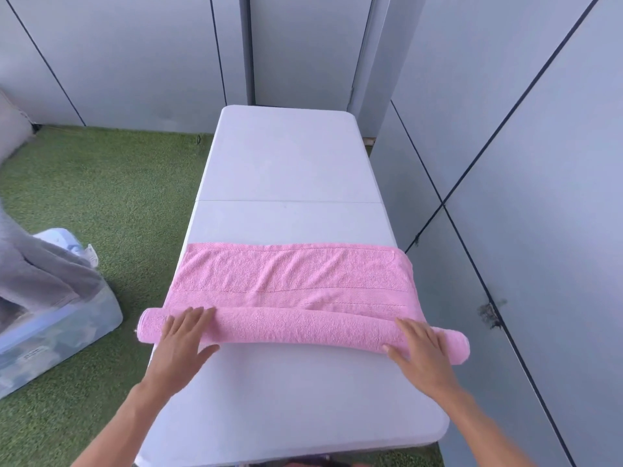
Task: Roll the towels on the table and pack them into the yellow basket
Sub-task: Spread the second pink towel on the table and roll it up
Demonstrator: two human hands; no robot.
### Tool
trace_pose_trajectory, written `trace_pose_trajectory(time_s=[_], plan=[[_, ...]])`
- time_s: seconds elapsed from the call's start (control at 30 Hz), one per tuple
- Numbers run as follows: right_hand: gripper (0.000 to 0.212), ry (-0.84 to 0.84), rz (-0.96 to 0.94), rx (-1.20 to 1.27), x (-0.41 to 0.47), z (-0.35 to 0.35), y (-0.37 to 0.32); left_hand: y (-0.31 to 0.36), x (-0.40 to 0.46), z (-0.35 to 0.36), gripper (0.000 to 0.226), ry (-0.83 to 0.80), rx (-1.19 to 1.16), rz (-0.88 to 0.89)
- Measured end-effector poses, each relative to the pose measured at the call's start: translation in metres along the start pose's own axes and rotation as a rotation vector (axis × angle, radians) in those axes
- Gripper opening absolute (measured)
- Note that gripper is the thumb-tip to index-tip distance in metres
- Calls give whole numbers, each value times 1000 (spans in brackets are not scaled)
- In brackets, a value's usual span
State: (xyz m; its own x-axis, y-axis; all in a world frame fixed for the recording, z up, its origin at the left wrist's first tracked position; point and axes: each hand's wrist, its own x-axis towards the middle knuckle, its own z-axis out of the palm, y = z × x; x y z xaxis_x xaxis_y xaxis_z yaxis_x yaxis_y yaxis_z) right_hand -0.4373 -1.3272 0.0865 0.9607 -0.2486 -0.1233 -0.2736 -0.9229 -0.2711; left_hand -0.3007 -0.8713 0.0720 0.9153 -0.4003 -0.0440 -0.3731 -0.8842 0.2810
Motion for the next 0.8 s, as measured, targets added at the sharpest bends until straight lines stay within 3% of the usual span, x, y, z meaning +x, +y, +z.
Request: trace_pose_trajectory(time_s=[0.13, 0.2, 0.3, 0.4, 0.47, 0.53, 0.63, 0.8], plan=[[89, -72, 29, -85, 5, -1, -6, 10, 6, 5, 67, 55, 28, -50], [87, -146, 29, -99, 13, -8, -2, 12, 10, 2, 56, 60, 63, -61], [98, -325, 66, 81, 19, -21, 7, 5, 13, -15, 44, -140, 55, -62], [69, -339, 156, 274, 20, -25, 9, -12, 20, -29, 49, -403, -85, -101], [56, -73, 130, 341, 20, -21, 5, -18, 24, -31, 47, -345, -258, -132], [51, 137, 68, 294, 17, -16, 1, -16, 23, -29, 39, -133, -275, -120], [64, 44, -21, 65, 5, -2, 4, -3, 6, -12, 44, 74, -80, -30], [63, -11, -50, -64, 5, 3, 7, 19, -11, 13, 70, 41, -29, 20]])
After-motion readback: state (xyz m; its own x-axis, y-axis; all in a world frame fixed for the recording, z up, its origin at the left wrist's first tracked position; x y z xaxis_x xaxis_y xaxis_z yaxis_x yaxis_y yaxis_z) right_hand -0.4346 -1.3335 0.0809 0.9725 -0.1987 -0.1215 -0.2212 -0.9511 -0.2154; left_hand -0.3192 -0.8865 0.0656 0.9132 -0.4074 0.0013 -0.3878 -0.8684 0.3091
